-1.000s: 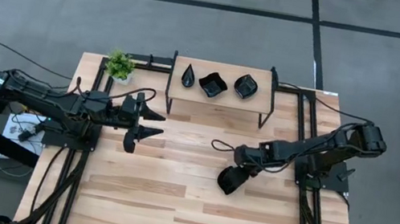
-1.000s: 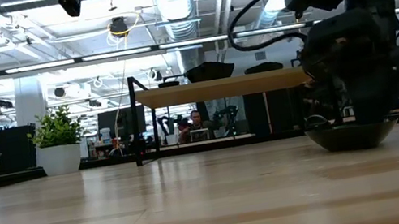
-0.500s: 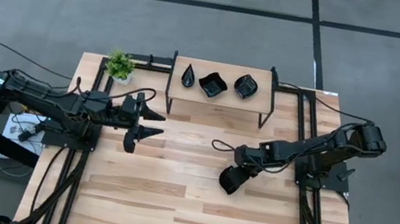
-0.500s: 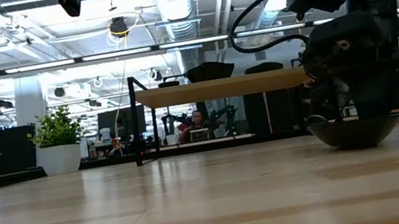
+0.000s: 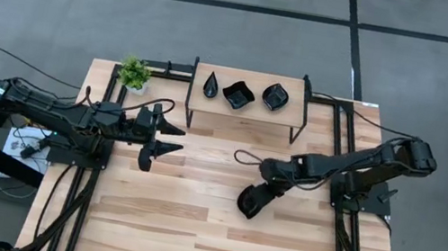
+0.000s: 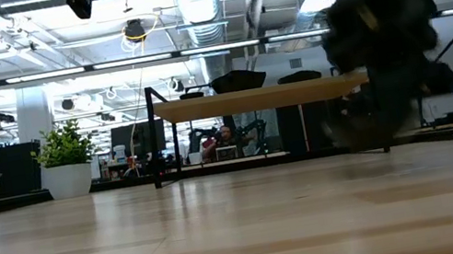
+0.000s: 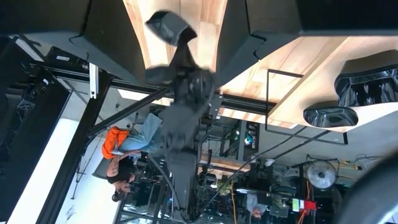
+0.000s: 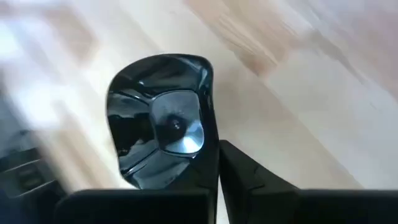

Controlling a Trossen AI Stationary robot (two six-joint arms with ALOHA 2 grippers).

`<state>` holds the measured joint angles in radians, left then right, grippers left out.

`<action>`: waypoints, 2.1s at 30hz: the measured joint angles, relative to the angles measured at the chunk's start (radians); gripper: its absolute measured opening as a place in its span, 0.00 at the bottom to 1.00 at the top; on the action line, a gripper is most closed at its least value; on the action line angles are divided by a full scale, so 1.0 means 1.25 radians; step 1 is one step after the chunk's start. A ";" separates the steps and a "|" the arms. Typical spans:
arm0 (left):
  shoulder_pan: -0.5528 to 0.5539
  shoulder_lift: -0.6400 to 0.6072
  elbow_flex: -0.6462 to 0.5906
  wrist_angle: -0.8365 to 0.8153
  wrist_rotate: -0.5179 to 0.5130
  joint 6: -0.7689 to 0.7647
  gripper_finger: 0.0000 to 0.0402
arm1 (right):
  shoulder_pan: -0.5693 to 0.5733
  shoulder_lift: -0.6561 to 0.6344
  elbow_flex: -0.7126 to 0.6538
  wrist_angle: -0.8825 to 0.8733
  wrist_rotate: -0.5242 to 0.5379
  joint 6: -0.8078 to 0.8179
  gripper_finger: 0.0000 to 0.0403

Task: Pick & Place Mini shaped plates
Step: Stack the black leaf shaped plate on top of the black leaf shaped plates on the shelf

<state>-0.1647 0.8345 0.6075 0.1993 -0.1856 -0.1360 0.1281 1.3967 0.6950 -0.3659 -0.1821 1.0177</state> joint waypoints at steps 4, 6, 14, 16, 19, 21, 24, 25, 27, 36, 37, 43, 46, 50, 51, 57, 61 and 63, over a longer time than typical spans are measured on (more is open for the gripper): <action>0.000 0.000 0.000 0.000 0.000 0.000 0.50 | -0.026 -0.062 0.079 -0.063 -0.030 -0.038 0.00; 0.000 0.000 0.000 0.000 0.000 0.000 0.50 | -0.046 -0.102 0.130 -0.125 -0.030 -0.061 0.00; 0.000 0.000 0.000 0.000 0.000 0.000 0.50 | -0.204 -0.227 0.372 -0.354 0.068 -0.171 0.00; 0.000 0.000 0.000 0.000 0.000 0.000 0.50 | -0.266 -0.237 0.429 -0.405 0.093 -0.204 0.00; 0.000 0.000 0.000 0.000 0.000 0.000 0.50 | -0.369 -0.234 0.510 -0.485 0.093 -0.272 0.00; 0.000 0.000 0.000 0.002 0.000 0.000 0.50 | -0.435 -0.221 0.553 -0.524 0.078 -0.312 0.00; 0.000 0.000 0.000 0.002 0.000 -0.002 0.50 | -0.531 -0.189 0.598 -0.537 0.033 -0.369 0.00; 0.000 0.000 0.000 0.002 0.000 -0.002 0.50 | -0.560 -0.176 0.608 -0.539 0.017 -0.384 0.00; 0.000 0.000 0.000 0.002 0.000 -0.002 0.50 | -0.609 -0.144 0.623 -0.538 -0.011 -0.421 0.00; 0.000 0.000 0.000 0.003 0.000 -0.003 0.50 | -0.753 0.016 0.631 -0.540 -0.138 -0.558 0.00; 0.000 0.000 0.000 0.003 0.000 -0.003 0.50 | -0.765 0.029 0.631 -0.540 -0.152 -0.570 0.00; 0.000 0.000 0.000 0.003 0.000 -0.003 0.50 | -0.824 0.080 0.631 -0.540 -0.217 -0.631 0.00; 0.000 0.000 0.000 0.003 0.000 -0.003 0.50 | -0.849 0.091 0.642 -0.555 -0.222 -0.645 0.00; 0.000 0.000 0.000 0.003 0.000 -0.003 0.50 | -0.877 0.123 0.708 -0.643 -0.195 -0.676 0.00; 0.000 0.000 0.000 0.003 0.000 -0.003 0.50 | -0.880 0.134 0.733 -0.664 -0.192 -0.687 0.00; 0.003 0.000 0.000 0.004 0.000 -0.003 0.50 | -0.878 0.206 0.865 -0.748 -0.188 -0.730 0.00; 0.003 0.000 0.000 0.004 0.000 -0.003 0.50 | -0.878 0.253 0.899 -0.803 -0.188 -0.750 0.00; 0.003 0.000 0.000 0.004 0.000 -0.003 0.50 | -0.878 0.269 0.900 -0.831 -0.188 -0.769 0.00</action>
<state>-0.1608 0.8349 0.6075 0.2039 -0.1860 -0.1394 -0.9699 1.7332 1.8202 -1.4052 -0.4175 0.0559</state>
